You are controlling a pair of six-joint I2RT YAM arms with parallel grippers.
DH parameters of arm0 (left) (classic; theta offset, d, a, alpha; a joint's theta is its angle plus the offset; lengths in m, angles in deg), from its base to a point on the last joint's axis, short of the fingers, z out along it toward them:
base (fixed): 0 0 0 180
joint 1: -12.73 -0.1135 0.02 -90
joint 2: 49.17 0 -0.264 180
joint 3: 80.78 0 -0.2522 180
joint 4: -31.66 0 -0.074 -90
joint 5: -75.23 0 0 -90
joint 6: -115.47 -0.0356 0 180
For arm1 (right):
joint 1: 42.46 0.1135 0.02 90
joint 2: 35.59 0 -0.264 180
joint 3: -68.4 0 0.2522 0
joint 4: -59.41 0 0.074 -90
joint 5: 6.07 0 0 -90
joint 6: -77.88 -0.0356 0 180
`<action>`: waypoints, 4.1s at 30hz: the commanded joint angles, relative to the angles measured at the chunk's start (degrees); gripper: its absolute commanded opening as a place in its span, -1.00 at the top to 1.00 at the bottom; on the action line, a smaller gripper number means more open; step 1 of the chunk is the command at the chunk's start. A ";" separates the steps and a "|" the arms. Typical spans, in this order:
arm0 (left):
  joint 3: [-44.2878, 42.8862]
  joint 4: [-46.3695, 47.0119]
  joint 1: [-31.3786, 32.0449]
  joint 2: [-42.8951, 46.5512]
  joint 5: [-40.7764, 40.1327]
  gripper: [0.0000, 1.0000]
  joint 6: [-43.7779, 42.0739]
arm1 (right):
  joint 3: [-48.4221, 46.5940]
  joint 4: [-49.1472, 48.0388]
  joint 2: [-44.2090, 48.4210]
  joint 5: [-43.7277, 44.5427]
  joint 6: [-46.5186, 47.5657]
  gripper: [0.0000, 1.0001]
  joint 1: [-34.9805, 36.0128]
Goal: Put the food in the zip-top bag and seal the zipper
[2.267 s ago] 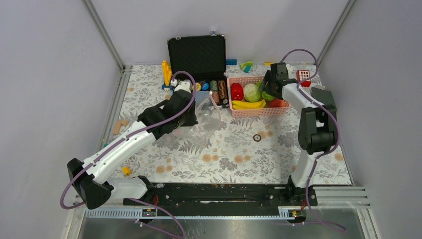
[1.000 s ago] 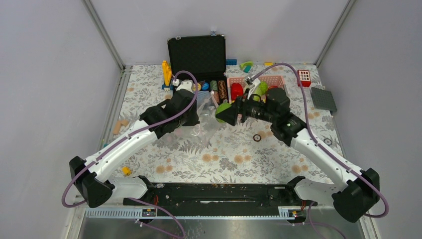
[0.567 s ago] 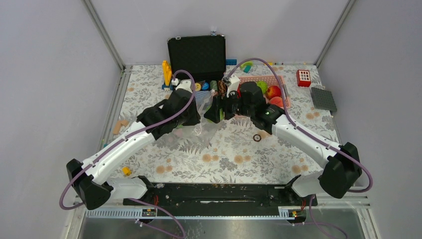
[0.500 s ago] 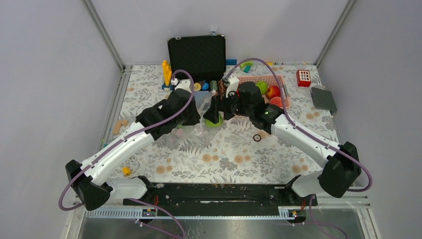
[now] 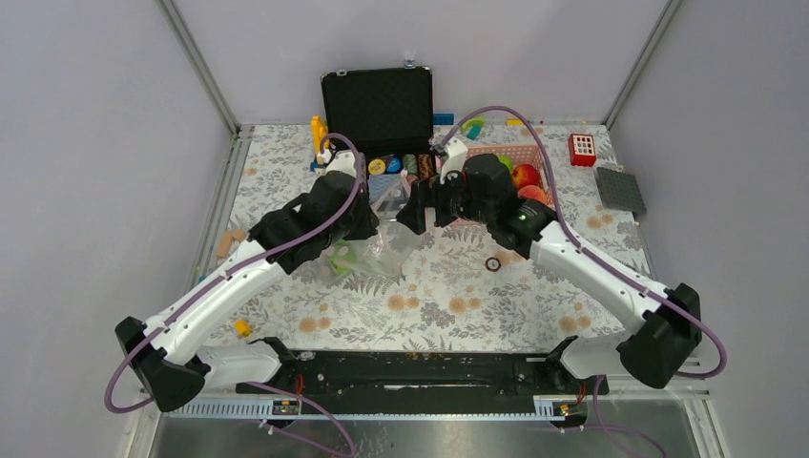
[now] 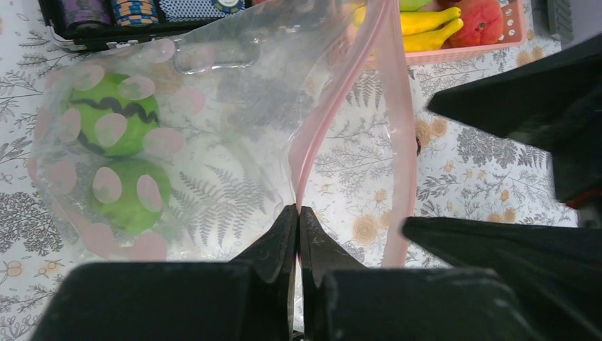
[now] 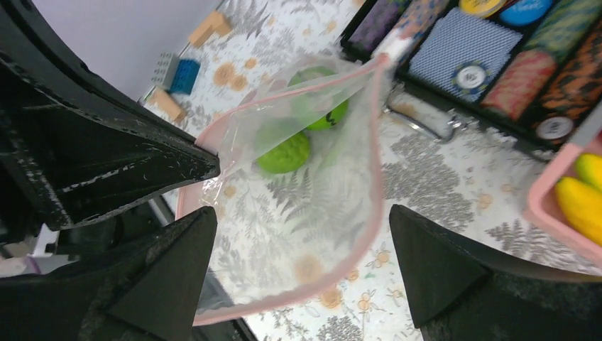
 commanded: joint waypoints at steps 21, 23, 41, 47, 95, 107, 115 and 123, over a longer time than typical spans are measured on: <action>5.09 4.38 -1.86 3.27 -2.16 1.00 -2.20 | -21.21 19.11 -17.52 16.86 40.36 -0.99 -18.05; 5.14 4.27 -1.81 3.29 -2.05 1.00 -2.13 | -24.28 20.76 -21.56 17.88 42.84 -0.99 -18.82; 6.41 5.17 -1.87 3.93 -3.39 1.00 -2.52 | -43.09 26.60 -45.42 17.48 51.82 -0.99 -22.65; 6.12 4.91 -1.88 3.77 -3.71 1.00 -2.49 | -47.46 30.38 -51.51 17.08 50.26 -0.99 -23.03; 6.19 8.42 -1.91 3.15 -1.16 1.00 -1.58 | 4.64 -32.67 8.87 -32.88 -8.23 0.19 -22.35; 7.53 10.28 -1.89 4.99 0.75 1.00 -0.88 | 13.11 -44.02 5.91 -28.16 -14.44 0.19 -9.02; 7.78 10.79 -1.92 6.48 3.58 1.00 -0.65 | 14.39 -36.77 2.08 -14.73 -10.73 0.18 -5.47; 9.02 13.32 -1.90 9.14 7.68 1.00 -1.23 | 12.90 -27.06 0.09 -3.00 -6.60 -0.01 -1.49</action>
